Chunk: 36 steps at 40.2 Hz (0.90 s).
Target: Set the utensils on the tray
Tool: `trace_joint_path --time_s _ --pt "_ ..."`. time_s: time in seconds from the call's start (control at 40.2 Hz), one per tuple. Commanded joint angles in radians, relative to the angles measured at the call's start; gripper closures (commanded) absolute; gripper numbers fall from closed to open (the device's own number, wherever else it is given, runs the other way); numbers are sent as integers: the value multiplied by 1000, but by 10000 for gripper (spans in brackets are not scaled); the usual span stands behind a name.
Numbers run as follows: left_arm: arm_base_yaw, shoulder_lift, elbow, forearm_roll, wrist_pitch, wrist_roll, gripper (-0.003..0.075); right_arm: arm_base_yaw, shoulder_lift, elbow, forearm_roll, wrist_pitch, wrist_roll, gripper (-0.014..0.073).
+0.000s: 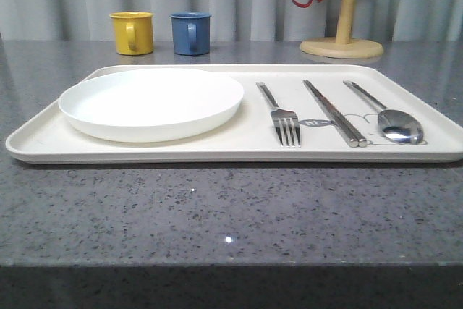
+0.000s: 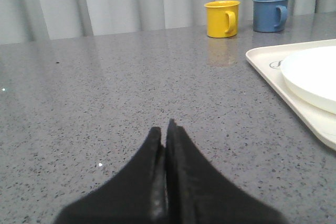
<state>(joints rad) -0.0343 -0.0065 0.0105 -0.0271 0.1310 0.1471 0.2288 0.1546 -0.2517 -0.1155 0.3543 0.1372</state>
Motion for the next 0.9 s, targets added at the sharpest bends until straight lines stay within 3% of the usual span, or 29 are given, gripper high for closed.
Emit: trace_joint_path --time_s 0.0,0.249,0.871 --pt "1 -21 -4 -11 -85 -7 738 -79 -34 52 38 -159 -29 655" --pt "1 -21 -4 -11 -85 -7 738 -244 -183 241 125 -200 -29 655" --pt "1 -21 -4 -11 -85 -7 738 -246 -181 278 124 -209 -29 655"
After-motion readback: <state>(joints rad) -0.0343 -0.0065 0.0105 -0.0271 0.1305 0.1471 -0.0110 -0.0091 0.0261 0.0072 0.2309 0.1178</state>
